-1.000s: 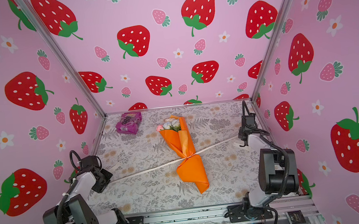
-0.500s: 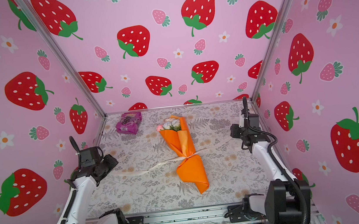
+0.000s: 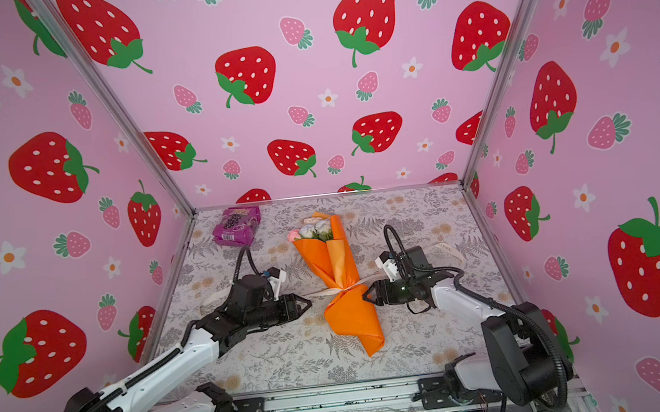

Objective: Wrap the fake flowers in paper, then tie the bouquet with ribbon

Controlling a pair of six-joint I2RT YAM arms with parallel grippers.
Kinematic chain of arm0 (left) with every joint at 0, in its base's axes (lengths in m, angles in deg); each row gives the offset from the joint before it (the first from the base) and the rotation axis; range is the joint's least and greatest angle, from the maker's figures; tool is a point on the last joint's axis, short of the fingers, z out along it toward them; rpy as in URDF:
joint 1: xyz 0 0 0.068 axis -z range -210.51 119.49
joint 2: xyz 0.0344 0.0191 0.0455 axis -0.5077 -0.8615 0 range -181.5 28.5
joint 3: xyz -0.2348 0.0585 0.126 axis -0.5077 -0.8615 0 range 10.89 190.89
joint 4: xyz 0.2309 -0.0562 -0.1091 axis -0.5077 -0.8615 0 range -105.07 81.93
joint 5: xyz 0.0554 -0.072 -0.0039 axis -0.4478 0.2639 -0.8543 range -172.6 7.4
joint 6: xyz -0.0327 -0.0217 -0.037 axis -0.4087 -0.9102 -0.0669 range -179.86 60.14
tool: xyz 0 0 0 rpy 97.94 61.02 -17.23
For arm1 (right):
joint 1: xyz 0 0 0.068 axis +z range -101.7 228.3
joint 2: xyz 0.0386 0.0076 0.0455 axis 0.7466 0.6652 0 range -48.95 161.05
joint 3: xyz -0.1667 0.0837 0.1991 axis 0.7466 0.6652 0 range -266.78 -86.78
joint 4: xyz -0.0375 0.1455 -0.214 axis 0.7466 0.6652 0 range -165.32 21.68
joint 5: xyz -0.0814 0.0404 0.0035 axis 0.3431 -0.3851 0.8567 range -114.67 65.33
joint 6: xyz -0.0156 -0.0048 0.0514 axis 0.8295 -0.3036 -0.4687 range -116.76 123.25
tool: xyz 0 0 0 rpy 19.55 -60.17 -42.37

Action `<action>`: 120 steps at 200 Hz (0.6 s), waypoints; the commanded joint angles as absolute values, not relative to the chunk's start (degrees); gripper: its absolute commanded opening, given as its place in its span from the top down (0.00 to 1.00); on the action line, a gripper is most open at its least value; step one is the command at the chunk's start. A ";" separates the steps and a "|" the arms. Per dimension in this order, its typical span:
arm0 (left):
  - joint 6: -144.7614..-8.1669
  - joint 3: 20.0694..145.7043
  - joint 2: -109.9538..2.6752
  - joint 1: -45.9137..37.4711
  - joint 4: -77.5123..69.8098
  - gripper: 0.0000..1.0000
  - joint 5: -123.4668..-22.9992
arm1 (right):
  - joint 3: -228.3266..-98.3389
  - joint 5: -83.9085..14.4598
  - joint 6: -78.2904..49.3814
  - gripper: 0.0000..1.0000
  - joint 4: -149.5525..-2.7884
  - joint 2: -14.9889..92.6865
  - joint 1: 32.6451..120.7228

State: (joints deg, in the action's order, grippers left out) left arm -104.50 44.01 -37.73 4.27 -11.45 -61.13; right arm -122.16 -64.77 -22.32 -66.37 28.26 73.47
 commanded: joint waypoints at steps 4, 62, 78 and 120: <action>-109.77 44.18 -45.30 8.49 0.27 0.49 -62.07 | -120.34 -66.89 -24.86 0.39 -71.26 30.62 75.61; -114.69 47.18 -61.08 12.27 7.42 0.73 -66.22 | -113.72 -68.08 -32.69 0.58 -83.13 34.63 77.25; -114.79 47.98 -62.55 12.12 6.46 0.73 -68.39 | -112.51 -67.92 -34.48 0.58 -85.11 34.87 77.95; -113.92 50.33 -64.38 11.09 1.37 0.73 -71.53 | -107.43 -67.62 -44.26 0.57 -97.66 35.82 80.63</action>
State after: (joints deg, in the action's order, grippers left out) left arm -113.22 47.68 -63.81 12.06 3.59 -67.71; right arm -110.59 -67.41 -36.37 -88.31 34.55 79.09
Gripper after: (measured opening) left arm 0.267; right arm 0.428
